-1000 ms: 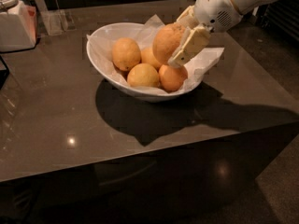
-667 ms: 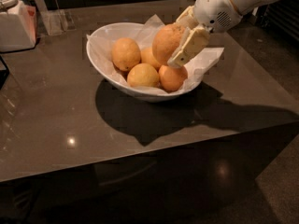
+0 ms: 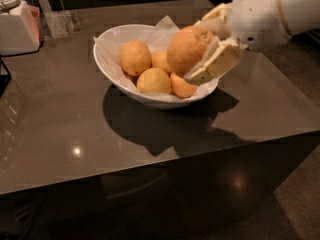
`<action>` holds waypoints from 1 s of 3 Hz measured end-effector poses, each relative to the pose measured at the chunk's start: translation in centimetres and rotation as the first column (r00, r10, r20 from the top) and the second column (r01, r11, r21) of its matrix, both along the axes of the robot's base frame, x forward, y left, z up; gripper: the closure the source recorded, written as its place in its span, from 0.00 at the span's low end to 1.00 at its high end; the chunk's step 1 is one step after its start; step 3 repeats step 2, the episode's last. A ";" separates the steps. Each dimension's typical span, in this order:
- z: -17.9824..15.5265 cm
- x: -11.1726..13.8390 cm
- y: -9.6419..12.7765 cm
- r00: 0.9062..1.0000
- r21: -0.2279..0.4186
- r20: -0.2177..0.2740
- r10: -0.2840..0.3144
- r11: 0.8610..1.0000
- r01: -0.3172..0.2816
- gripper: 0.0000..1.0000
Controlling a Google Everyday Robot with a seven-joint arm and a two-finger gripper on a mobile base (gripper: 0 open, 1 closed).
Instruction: Pick orange from white bowl
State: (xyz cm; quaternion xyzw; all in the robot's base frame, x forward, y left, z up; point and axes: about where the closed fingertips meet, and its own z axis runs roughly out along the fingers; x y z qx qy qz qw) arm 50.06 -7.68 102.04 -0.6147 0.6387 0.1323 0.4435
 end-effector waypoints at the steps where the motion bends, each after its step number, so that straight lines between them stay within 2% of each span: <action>1: 0.9 -4.9 -0.3 0.993 0.050 0.087 -0.076 0.996 0.072 1.00; 2: -0.5 -6.4 -2.7 0.989 0.072 0.056 -0.138 0.988 0.134 1.00; 3: -0.5 -6.4 -2.7 0.989 0.072 0.056 -0.138 0.988 0.134 1.00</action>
Offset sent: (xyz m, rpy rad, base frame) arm -0.0398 0.0012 0.0107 0.0406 -0.0807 -0.0552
